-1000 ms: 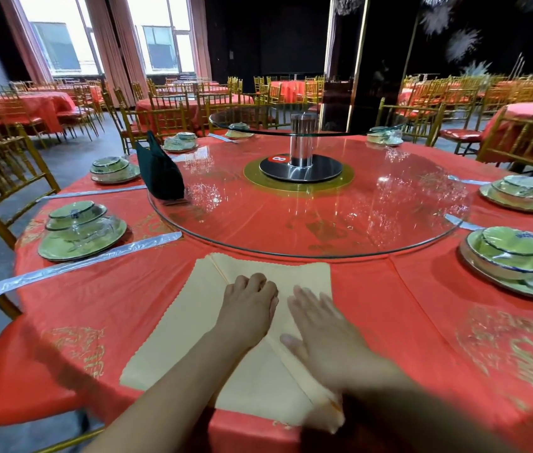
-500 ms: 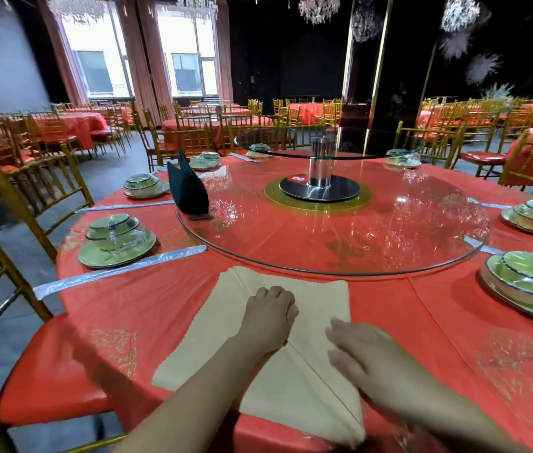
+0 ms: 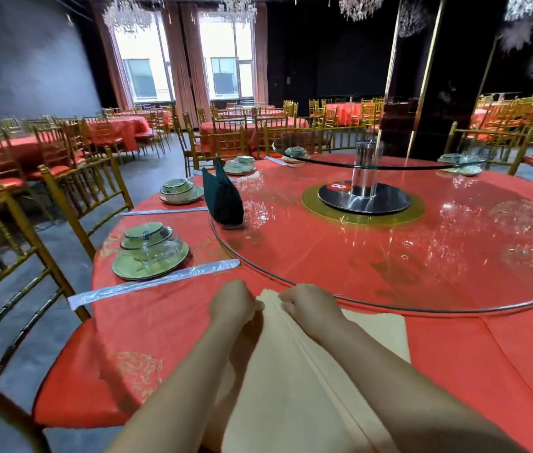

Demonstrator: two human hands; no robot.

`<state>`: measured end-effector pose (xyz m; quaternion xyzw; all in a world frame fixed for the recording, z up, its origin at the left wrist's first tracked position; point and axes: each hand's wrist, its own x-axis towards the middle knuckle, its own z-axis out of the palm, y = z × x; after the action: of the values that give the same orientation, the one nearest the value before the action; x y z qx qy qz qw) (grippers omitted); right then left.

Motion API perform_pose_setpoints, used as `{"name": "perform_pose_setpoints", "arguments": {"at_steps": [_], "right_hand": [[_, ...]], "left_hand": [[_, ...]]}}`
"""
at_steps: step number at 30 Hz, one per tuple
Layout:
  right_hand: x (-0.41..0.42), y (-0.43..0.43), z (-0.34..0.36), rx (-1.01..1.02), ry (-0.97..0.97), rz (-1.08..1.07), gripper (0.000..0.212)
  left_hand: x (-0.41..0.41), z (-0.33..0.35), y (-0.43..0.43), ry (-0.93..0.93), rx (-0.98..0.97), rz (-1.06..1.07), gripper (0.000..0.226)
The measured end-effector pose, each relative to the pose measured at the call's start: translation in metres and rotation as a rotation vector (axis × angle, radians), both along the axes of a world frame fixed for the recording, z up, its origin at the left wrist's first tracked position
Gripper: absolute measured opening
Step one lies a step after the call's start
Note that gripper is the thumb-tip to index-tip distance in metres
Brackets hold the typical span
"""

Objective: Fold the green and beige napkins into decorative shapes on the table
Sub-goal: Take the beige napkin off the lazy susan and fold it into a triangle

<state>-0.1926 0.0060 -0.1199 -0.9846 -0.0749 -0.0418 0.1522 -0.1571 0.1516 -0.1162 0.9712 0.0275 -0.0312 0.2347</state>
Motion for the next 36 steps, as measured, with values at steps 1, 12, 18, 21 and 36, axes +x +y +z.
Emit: {"name": "perform_pose_setpoints", "arguments": {"at_steps": [1,12,18,21,36], "right_hand": [[0.001,0.000,-0.002,0.000,0.001,0.010,0.023],[0.007,0.000,-0.012,0.024,-0.043,0.026,0.026],[0.006,0.000,-0.010,-0.018,-0.033,0.012,0.027],[0.008,0.001,-0.010,-0.059,-0.019,-0.018,0.023],[0.003,0.001,-0.010,0.269,0.031,-0.126,0.023]], "left_hand": [[0.004,0.000,-0.002,0.012,-0.013,0.007,0.033],[0.015,-0.010,-0.011,0.030,-0.144,0.074,0.015],[0.010,-0.006,-0.013,-0.011,-0.145,0.073,0.019],[0.012,-0.008,-0.010,-0.004,-0.263,0.049,0.015],[0.023,-0.012,-0.004,0.012,-0.498,-0.174,0.036]]}}
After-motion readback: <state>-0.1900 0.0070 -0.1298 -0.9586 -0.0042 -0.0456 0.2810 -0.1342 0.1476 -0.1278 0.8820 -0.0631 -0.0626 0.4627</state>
